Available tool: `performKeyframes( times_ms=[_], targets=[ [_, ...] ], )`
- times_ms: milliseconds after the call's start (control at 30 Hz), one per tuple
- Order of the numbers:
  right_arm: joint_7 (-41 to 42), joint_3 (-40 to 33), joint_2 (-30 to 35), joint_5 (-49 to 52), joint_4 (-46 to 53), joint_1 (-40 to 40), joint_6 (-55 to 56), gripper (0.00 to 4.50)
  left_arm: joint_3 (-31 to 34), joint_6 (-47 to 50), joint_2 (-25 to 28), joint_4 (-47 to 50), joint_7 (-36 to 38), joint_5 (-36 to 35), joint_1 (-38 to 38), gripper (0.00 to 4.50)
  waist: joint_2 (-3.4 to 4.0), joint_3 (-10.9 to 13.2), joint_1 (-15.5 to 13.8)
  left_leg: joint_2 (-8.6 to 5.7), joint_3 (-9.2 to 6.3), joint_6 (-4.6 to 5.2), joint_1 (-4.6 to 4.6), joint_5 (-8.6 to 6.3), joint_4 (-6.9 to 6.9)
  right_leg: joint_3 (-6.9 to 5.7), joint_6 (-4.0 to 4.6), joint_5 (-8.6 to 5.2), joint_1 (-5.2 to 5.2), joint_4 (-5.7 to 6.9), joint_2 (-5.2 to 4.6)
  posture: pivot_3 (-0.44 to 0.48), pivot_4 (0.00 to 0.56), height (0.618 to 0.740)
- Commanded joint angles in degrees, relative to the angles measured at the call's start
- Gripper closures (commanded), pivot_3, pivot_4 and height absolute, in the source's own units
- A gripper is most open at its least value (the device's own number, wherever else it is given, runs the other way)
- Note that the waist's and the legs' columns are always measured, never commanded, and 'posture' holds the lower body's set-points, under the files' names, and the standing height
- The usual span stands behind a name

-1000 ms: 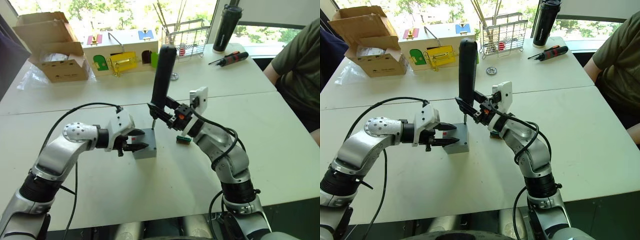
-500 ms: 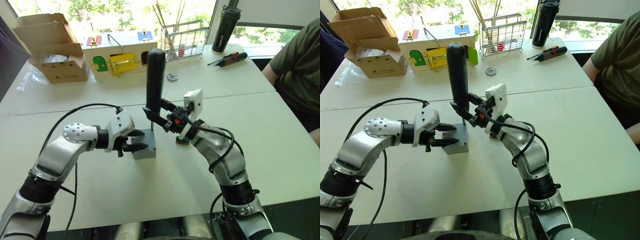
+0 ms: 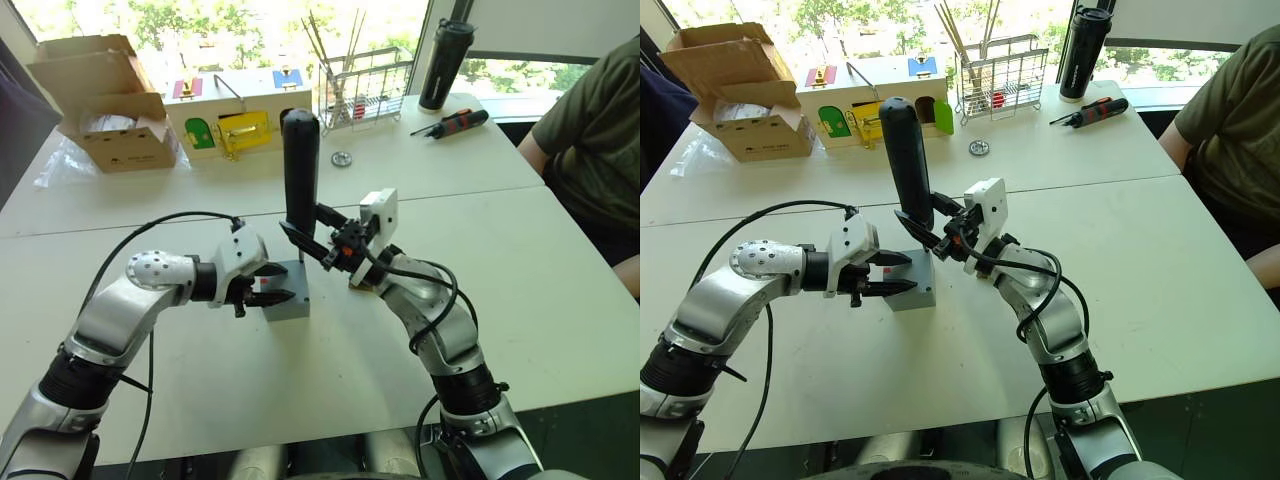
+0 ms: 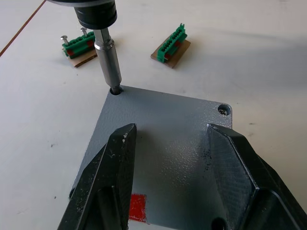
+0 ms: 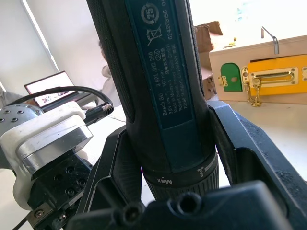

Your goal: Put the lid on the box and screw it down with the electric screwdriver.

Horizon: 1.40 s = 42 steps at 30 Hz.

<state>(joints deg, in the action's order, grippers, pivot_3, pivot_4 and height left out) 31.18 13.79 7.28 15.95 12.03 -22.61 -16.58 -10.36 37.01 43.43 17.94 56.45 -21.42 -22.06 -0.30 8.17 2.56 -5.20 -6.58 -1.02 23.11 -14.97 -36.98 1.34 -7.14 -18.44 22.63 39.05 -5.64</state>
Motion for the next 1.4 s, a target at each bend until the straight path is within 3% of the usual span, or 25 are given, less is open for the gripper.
performKeyframes(
  times_ms=[33, 300, 1400],
  targets=[
    [1.05, 2.34, -0.25, -0.31, -4.52, 2.32, -2.62, 2.69, -0.52, 0.53, 0.18, -0.10, -0.20, 0.76, 0.68, 2.14, 0.00, -0.02, 0.00, 0.00, 0.00, 0.00, -0.02, 0.00, 0.00, 0.00, 0.00, 0.00, -0.01, 0.00, 0.00, 0.000, 0.150, 0.740],
    [0.17, 1.71, -0.63, -1.16, -7.13, 1.46, -2.73, 2.69, -0.73, 0.59, 0.01, -0.18, -0.29, 0.70, 0.23, 2.14, 0.00, -0.04, -0.07, 0.01, 0.02, 0.20, -0.67, -0.13, 0.28, 0.06, 0.00, -0.02, -0.38, -0.25, 0.01, 0.000, 0.150, 0.740],
    [-0.66, -0.13, -1.40, -0.53, -5.94, 1.02, -3.08, 2.69, -1.52, 0.33, -0.81, -0.71, -0.23, 1.67, -0.16, 2.14, 0.02, -0.67, -0.12, 0.06, 0.04, 0.00, -0.70, -0.02, 0.74, 0.10, 0.00, -0.02, -0.44, -0.88, 0.03, 0.000, 0.150, 0.740]
  ],
)
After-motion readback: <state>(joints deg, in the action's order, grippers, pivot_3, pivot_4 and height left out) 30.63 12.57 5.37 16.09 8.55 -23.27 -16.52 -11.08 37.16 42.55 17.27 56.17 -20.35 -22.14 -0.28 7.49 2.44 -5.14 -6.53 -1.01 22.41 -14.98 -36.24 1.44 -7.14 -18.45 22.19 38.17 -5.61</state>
